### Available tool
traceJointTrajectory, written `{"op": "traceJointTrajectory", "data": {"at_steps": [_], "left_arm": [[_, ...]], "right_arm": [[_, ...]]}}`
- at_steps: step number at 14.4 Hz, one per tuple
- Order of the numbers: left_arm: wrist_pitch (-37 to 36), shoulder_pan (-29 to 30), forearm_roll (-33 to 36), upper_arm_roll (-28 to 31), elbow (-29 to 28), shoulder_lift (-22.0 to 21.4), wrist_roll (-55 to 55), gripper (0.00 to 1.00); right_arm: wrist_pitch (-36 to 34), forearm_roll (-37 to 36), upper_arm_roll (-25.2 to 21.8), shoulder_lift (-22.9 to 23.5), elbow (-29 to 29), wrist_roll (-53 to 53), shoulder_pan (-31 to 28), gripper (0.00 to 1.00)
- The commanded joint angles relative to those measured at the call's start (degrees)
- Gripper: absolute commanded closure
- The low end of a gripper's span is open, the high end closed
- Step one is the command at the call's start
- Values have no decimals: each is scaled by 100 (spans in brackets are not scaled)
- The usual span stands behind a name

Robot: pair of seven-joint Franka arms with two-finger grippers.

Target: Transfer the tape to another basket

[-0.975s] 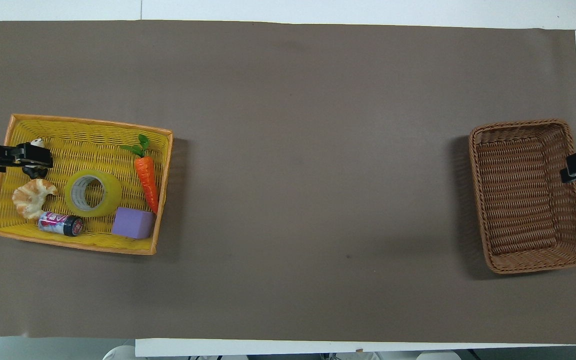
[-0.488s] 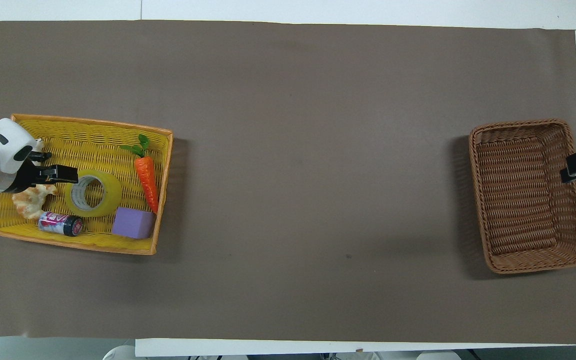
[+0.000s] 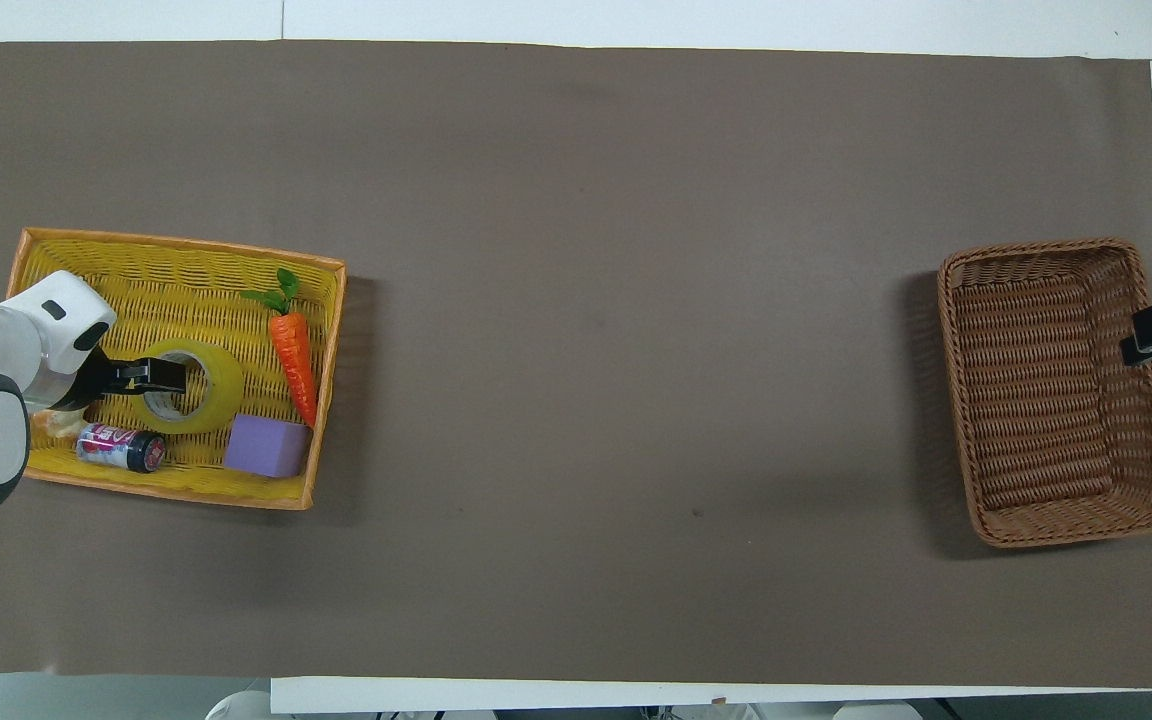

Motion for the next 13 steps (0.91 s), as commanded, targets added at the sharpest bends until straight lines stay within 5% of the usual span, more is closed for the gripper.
{"op": "traceJointTrajectory", "data": {"at_steps": [1,7,10,12,13], "left_arm": [[394,-26,30,41,-130,27,-10,0],[791,0,30,41,-331,273,34,0],[1010,0,30,41,-481,352,34,8],[1090,0,30,41,-481,423,34,26],[1073,-8,30,41,-473,423,43,47]], "right_arm": [[71,-17,21,-125,-142,-34,-18,1],[71,-17,21,-125,-142,-34,-27,1],[71,-17,29,-125,-142,-34,-27,1],[71,-17,21,-125,-142,-34,-18,1],[71,-17,21,-125,-142,-34,-27,1]]}}
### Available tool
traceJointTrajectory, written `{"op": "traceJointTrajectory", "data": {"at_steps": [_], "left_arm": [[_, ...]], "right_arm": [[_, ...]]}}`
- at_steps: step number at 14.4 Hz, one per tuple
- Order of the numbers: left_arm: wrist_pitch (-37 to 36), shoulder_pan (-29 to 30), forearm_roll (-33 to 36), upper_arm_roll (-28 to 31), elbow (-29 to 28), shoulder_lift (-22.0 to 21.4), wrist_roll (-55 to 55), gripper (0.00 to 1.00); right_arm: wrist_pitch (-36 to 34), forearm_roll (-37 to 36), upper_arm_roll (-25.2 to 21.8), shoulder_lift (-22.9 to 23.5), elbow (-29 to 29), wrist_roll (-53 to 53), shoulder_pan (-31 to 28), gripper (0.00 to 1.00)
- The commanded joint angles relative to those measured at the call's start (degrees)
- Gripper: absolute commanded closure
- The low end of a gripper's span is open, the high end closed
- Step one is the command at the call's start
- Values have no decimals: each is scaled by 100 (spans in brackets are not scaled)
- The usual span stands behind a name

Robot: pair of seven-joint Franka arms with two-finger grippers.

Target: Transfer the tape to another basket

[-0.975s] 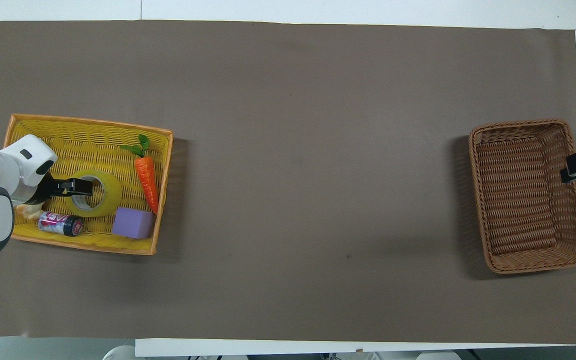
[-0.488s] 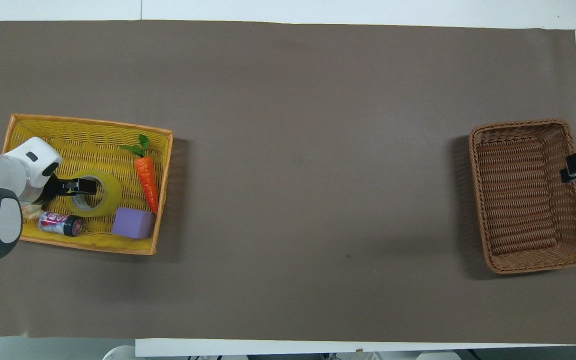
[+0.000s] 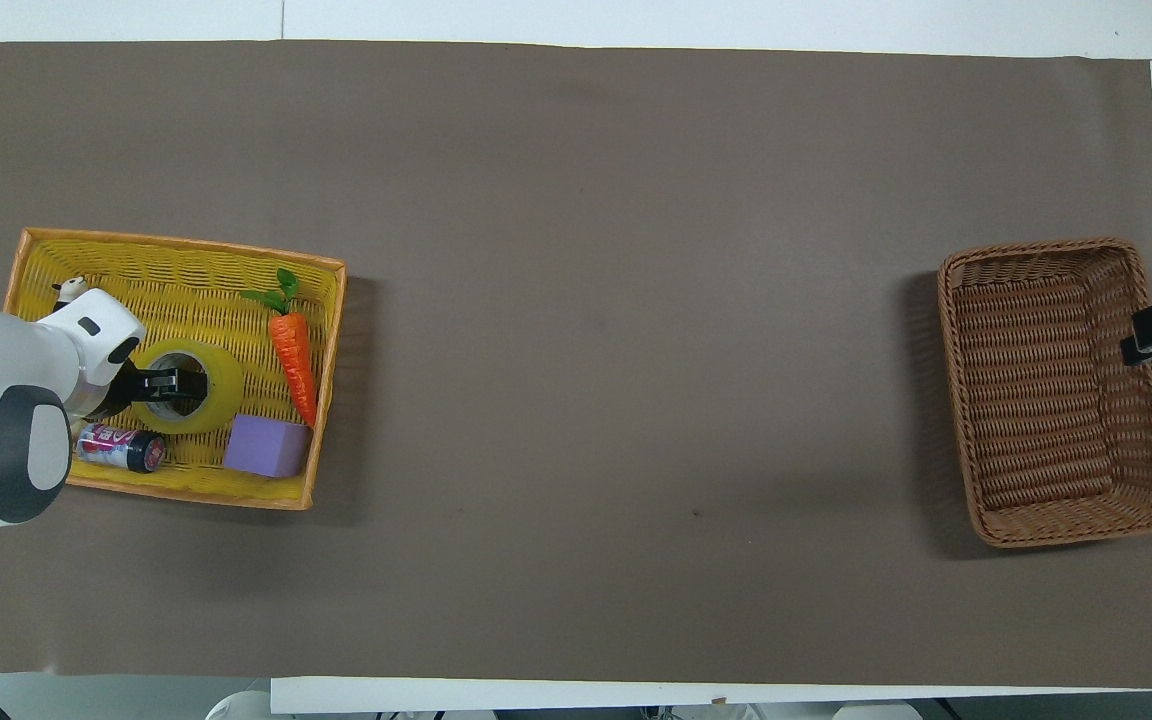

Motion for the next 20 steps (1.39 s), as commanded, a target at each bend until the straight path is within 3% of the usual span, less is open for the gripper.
{"op": "traceJointTrajectory", "data": {"at_steps": [1,2,3,6,9,12,20], "left_arm": [[139,-9,30,30,-51,5,36,70],[113,0,30,39,-34,14,45,88],[104,52,30,39,10,40,149,100],[-552,158,30,30,491,85,651,100],[-2122,79,-197,22,2017,268,573,100],[-3182,79,-1382,30,3207,480,82,100],[-2279,-1273,-2132,-31,3210,471,-1342,100]], "right_arm": [[71,-17,21,-125,-142,-34,-27,1],[71,-17,21,-125,-142,-34,-18,1],[71,-17,21,-125,-142,-34,-18,1],[71,-17,21,-125,-142,-34,-18,1],[71,-17,21,-125,-142,-34,-18,1],[71,-17,29,-125,-142,-34,-27,1],[71,-17,21,-125,-142,-34,-18,1]]}}
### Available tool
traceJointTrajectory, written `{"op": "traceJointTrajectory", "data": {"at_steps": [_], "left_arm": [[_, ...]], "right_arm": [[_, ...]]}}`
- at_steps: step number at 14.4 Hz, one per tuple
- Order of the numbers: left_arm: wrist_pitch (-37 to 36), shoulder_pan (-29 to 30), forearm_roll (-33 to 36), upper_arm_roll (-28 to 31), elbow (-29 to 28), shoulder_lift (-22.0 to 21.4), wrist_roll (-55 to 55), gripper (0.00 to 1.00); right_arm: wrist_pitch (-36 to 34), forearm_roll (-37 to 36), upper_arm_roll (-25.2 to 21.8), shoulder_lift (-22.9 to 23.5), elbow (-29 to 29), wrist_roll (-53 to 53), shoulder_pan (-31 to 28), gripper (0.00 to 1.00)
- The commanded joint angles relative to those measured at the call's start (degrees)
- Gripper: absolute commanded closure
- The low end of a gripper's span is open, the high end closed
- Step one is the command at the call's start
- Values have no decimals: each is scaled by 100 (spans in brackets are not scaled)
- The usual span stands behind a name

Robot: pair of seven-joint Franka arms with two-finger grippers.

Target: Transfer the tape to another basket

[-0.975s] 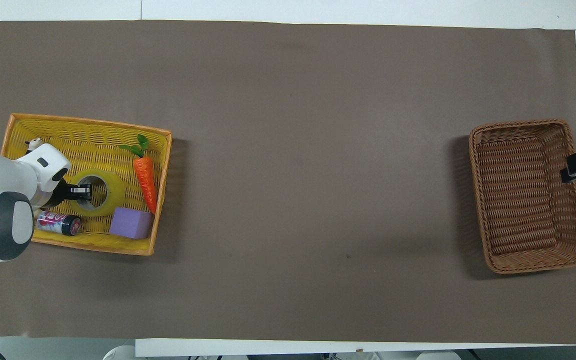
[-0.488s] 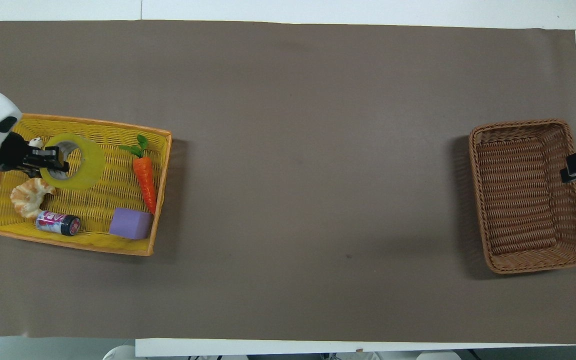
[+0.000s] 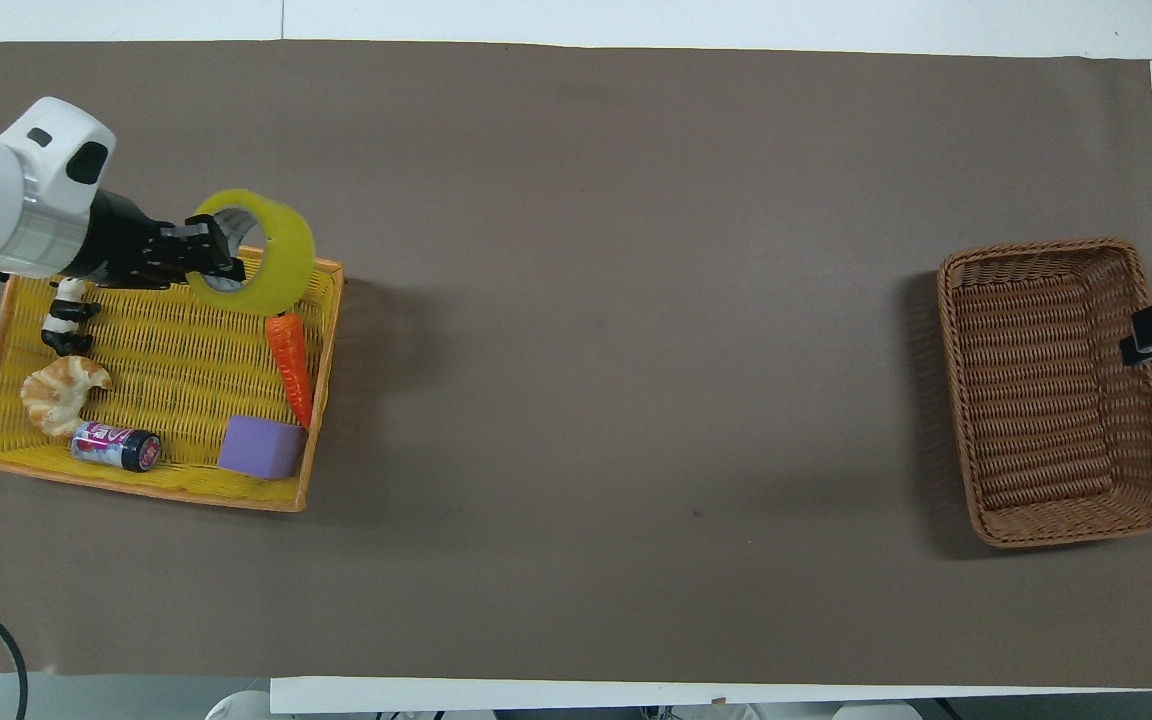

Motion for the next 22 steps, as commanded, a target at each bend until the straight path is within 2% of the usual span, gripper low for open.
{"op": "traceJointTrajectory", "data": {"at_steps": [1,3,5,8,10,12,14,17,20,22], "left_arm": [[302,-425,-206,56,85,33,-527,100],[986,-899,-653,65,111,51,-1406,100],[1463,-1313,-664,82,-20,86,-1638,100],[1385,-1436,-638,65,-65,51,-1585,99],[1464,-1569,-638,65,-38,60,-1594,99],[1482,-1657,-638,65,-20,69,-1585,98],[1482,-1648,-638,65,-38,69,-1585,98],[1490,-1657,-638,65,-38,69,-1594,97],[1473,-1648,-638,65,-64,51,-1594,95],[1455,-1648,-638,65,-73,51,-1594,94]], "right_arm": [[71,-17,29,-125,-142,-34,-28,1],[71,-17,21,-125,-151,-95,-19,1],[114,279,21,-125,-186,-812,-107,1],[439,1588,12,-125,-352,-1247,-318,1],[475,2667,12,-2,-414,-1247,-300,1],[842,3835,64,130,-729,-1221,-265,1],[1395,4943,73,401,-906,-1168,119,1],[2555,5955,73,814,-907,-1150,919,1],[3189,6757,73,1202,-933,-1264,1517,1],[4039,7293,82,1378,-829,-1309,1957,1]]}}
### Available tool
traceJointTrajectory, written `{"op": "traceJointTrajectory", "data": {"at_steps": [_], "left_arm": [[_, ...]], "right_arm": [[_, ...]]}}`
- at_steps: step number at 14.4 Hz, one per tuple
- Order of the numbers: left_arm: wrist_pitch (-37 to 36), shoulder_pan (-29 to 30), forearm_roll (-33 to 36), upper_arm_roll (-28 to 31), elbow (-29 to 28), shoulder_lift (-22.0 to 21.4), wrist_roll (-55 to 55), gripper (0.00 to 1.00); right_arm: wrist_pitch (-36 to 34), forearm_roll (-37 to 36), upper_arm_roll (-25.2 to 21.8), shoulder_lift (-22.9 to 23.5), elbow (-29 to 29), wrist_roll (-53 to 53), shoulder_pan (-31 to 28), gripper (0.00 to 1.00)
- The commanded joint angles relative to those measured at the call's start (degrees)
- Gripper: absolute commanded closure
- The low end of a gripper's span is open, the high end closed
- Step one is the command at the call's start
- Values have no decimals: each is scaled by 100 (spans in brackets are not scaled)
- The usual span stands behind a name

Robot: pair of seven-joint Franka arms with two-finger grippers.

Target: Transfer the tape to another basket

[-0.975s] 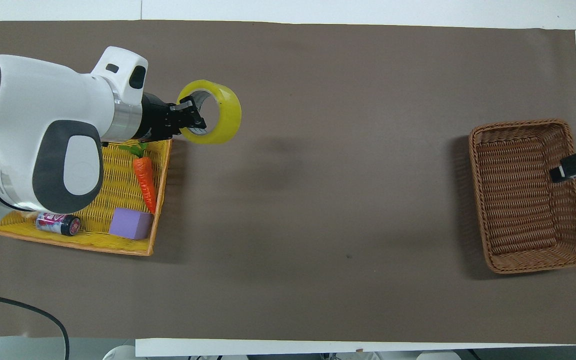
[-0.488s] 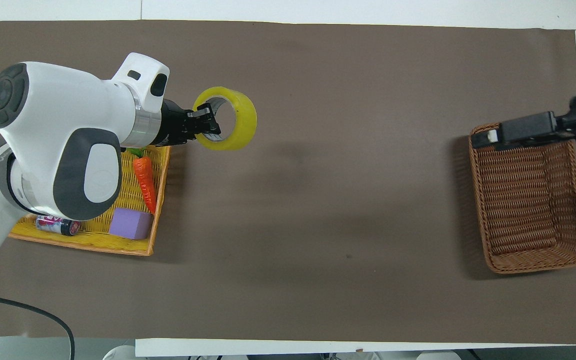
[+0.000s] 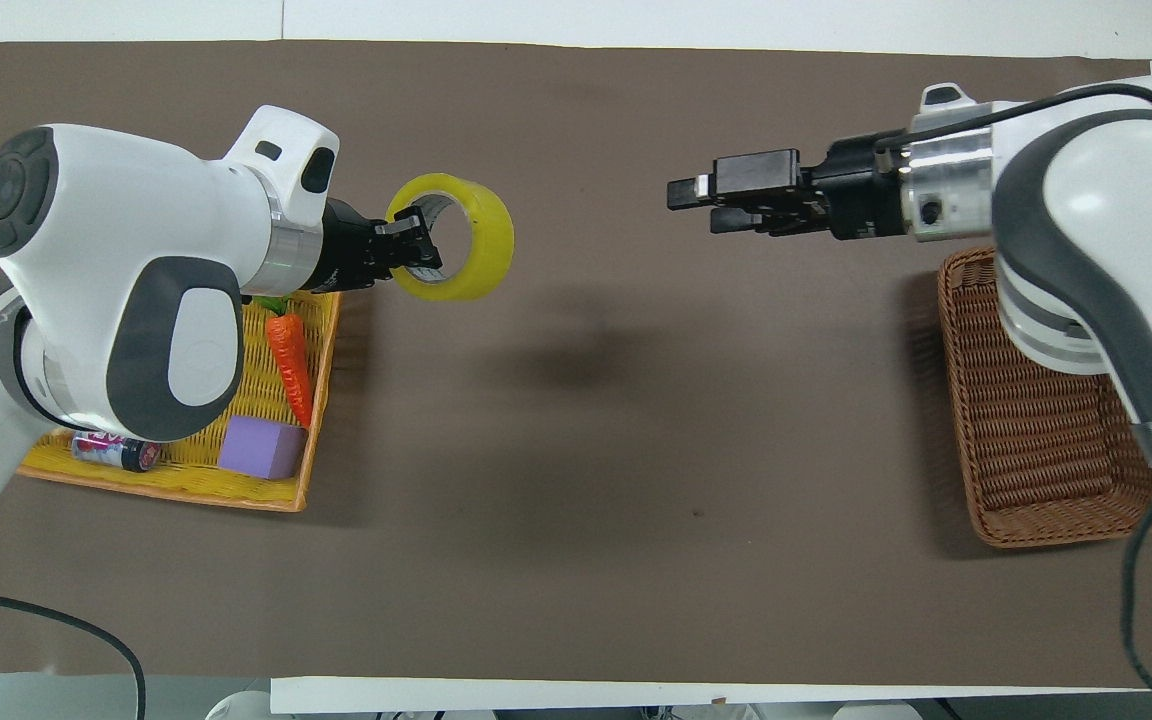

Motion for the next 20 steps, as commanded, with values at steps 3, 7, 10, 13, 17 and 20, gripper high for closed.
{"op": "traceJointTrajectory", "data": {"at_steps": [3,7,10,13,17,20], "left_arm": [[60,-80,-106,82,-58,-61,5,96],[25,-72,-106,82,-59,-61,5,98],[16,-63,-97,82,-67,-70,5,99],[16,-63,-97,82,-67,-70,5,99],[16,-45,0,82,-85,-79,14,99],[16,-45,0,82,-85,-70,14,99]], "right_arm": [[1011,603,-26,254,91,-133,806,1],[1470,1164,-26,535,99,-115,1272,1],[1777,1200,-17,545,99,-133,1474,1],[2024,1201,-17,597,99,-141,1642,1],[2033,1201,-17,597,99,-124,1748,1],[2041,1166,-17,597,91,-133,1774,6]]}}
